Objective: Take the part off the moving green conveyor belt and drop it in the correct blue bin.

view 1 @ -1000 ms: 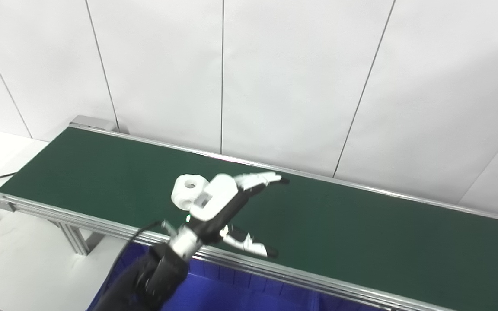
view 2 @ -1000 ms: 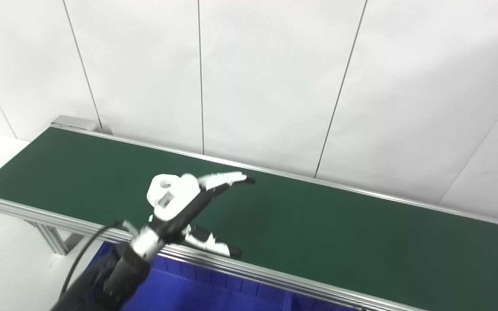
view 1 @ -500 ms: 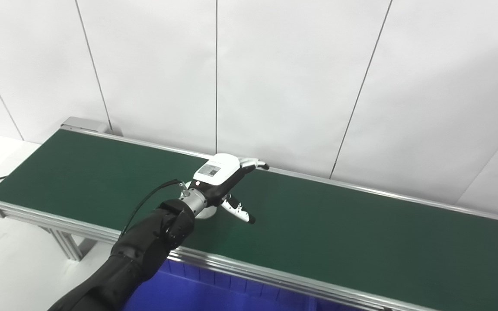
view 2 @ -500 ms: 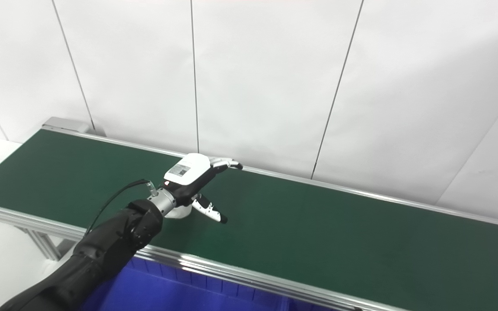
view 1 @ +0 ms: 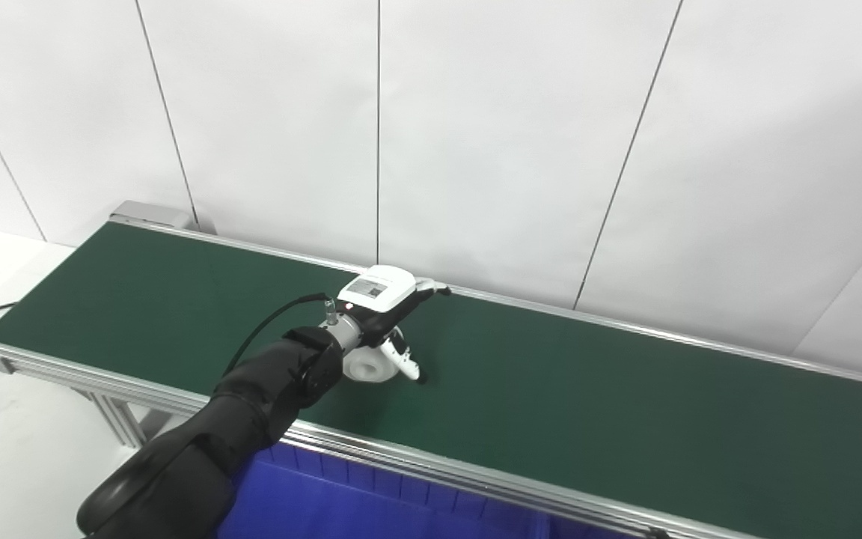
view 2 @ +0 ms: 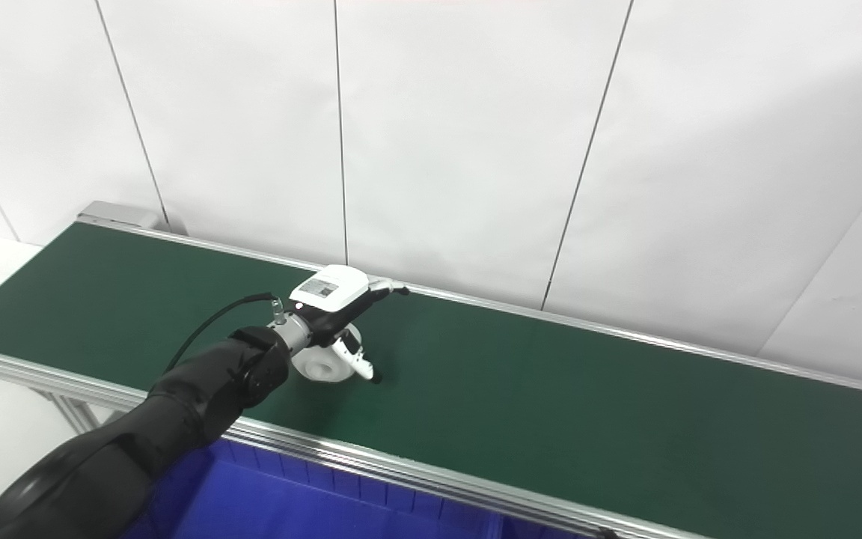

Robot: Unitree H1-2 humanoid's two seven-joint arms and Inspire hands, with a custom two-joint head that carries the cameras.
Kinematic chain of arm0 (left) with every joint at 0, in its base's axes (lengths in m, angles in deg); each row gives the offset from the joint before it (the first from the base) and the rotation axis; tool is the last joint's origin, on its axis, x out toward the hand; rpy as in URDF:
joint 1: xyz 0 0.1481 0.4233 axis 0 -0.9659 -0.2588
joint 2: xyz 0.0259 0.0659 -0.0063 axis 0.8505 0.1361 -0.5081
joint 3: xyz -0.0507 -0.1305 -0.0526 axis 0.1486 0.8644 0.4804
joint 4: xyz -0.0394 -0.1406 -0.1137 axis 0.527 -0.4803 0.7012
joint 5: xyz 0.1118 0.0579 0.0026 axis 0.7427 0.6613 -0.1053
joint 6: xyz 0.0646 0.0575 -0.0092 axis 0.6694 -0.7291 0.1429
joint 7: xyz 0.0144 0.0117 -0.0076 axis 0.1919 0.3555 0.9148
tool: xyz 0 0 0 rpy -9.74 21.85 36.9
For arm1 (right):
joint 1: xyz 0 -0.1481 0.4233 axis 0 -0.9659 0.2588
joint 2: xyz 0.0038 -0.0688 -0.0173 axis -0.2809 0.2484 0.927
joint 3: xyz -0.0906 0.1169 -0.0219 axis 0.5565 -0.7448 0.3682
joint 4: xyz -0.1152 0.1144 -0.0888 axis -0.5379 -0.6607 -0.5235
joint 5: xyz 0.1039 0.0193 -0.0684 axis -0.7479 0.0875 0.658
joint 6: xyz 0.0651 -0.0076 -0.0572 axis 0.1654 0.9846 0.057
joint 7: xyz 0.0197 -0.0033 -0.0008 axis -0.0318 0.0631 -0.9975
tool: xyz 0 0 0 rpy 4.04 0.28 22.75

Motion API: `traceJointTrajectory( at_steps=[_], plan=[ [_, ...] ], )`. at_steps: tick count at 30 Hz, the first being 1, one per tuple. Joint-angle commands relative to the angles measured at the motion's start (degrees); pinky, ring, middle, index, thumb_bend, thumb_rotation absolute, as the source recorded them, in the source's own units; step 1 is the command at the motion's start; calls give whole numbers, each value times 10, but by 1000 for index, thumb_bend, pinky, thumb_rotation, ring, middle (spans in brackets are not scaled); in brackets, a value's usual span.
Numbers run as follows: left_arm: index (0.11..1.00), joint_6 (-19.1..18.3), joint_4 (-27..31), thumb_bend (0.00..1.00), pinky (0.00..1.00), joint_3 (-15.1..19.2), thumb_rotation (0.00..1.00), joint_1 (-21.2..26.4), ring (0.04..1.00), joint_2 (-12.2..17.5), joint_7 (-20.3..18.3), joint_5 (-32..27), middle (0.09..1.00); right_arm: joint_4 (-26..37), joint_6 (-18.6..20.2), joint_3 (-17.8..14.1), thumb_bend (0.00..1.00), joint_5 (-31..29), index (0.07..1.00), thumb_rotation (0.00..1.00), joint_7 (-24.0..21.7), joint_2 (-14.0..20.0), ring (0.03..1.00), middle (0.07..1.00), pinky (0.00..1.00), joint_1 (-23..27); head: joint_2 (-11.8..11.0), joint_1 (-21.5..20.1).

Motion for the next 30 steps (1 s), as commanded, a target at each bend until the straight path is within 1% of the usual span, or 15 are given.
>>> traceJointTrajectory(
  at_steps=[1, 5, 10, 12, 13, 15, 18, 20, 22, 25, 27, 29, 30],
  plan=[
    [889, -5, 14, 959, 846, -3, 313, 46, 886, 6, -17, -9, 908, 19, -32, 0, 867, 6, 953, 965, 3, 1, 925, 954, 917, 1, 0, 0],
    [892, -7, 22, 959, 844, -8, 328, 51, 891, 10, -52, -16, 909, 21, -32, 1, 869, 10, 953, 971, 6, 1, 922, 950, 907, 0, 3, 1],
    [899, -13, 50, 960, 848, -4, 370, 59, 901, 18, -142, -41, 914, 20, -32, 2, 874, 13, 956, 975, 7, 2, 926, 948, 905, 1, 6, 2],
    [899, -19, 58, 972, 843, -5, 387, 61, 900, 19, -164, -45, 916, 18, -33, 2, 880, 14, 959, 978, 8, 2, 923, 947, 904, 2, 6, 2],
    [900, -22, 62, 971, 842, -7, 387, 62, 900, 20, -169, -44, 916, 18, -33, 2, 883, 15, 959, 979, 9, 2, 923, 946, 903, 2, 6, 2],
    [899, -27, 68, 963, 836, -14, 385, 63, 898, 21, -167, -33, 915, 18, -33, 2, 888, 16, 959, 982, 10, 2, 921, 944, 902, 1, 8, 0],
    [890, -34, 71, 951, 799, -34, 386, 64, 881, 23, -134, -3, 902, 23, -33, 3, 880, 18, 954, 981, 10, 1, 920, 941, 903, -1, 10, -1],
    [876, -45, 69, 931, 785, -48, 366, 66, 870, 23, -114, 18, 892, 26, -32, 4, 874, 18, 955, 984, 9, 1, 925, 944, 905, -2, 11, -1],
    [867, -58, 66, 920, 786, -57, 343, 68, 867, 21, -104, 29, 887, 28, -32, 5, 879, 19, 953, 983, 9, 1, 921, 941, 903, -4, 13, -2],
    [839, -90, 58, 907, 771, -75, 316, 74, 857, 15, -110, 50, 878, 31, -32, 5, 888, 18, 951, 979, 9, -1, 918, 940, 901, -6, 16, -2],
    [816, -110, 58, 911, 749, -82, 295, 77, 834, 12, -127, 55, 858, 35, -32, 6, 887, 15, 949, 975, 7, -2, 918, 940, 902, -8, 18, -3],
    [773, -126, 57, 919, 693, -90, 280, 80, 788, 10, -148, 60, 815, 38, -32, 7, 892, 17, 948, 976, 9, -2, 916, 939, 898, -9, 20, -3],
    [773, -132, 57, 919, 693, -93, 280, 81, 788, 9, -156, 62, 815, 39, -32, 7, 892, 21, 948, 976, 11, -2, 916, 939, 898, -9, 20, -3]
  ],
)
